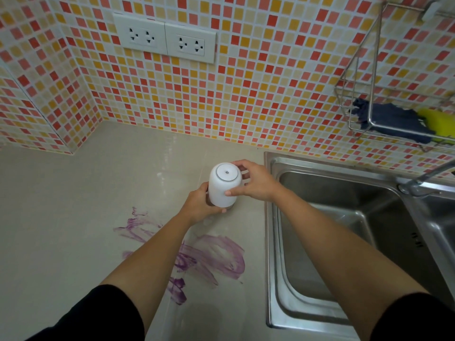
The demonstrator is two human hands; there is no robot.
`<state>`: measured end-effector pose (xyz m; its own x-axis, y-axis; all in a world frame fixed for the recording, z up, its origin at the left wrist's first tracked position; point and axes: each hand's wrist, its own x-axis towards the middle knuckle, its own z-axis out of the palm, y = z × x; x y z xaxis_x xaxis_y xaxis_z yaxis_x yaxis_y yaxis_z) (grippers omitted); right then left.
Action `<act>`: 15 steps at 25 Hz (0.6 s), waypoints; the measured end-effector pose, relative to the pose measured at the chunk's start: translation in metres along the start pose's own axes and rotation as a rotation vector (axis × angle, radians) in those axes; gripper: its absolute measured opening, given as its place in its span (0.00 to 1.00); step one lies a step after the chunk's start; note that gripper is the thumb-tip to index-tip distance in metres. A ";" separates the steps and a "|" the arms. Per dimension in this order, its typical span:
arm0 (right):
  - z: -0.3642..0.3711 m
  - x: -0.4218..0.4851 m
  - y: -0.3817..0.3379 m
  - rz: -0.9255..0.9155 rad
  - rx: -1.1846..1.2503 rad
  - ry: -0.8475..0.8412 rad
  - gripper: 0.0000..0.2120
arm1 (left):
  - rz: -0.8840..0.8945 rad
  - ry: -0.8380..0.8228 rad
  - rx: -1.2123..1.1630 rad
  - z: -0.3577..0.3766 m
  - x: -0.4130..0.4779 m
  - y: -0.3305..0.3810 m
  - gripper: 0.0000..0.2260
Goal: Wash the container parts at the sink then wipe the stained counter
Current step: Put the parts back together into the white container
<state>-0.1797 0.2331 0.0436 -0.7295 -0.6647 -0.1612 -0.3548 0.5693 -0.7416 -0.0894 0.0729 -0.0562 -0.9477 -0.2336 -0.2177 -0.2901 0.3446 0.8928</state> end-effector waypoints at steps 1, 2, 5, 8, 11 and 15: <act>0.003 -0.001 0.001 0.009 0.009 0.043 0.36 | 0.002 -0.003 0.000 0.000 0.000 0.000 0.40; 0.007 -0.002 0.001 0.017 0.018 0.081 0.35 | 0.005 -0.004 -0.002 -0.001 -0.001 0.000 0.39; 0.023 -0.005 0.006 0.040 0.053 0.211 0.34 | 0.011 0.009 -0.023 0.001 -0.003 -0.001 0.38; 0.034 -0.008 0.010 0.047 0.124 0.299 0.33 | 0.018 0.024 -0.037 0.003 -0.006 0.001 0.38; 0.036 -0.007 0.014 0.056 0.137 0.275 0.33 | 0.035 0.025 0.008 0.001 -0.008 0.003 0.38; 0.045 -0.005 0.022 0.078 0.119 0.254 0.34 | 0.024 0.032 0.118 -0.006 -0.014 0.000 0.36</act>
<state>-0.1577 0.2277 -0.0013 -0.8801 -0.4704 -0.0636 -0.2318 0.5429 -0.8072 -0.0757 0.0708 -0.0509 -0.9503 -0.2522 -0.1824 -0.2827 0.4545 0.8447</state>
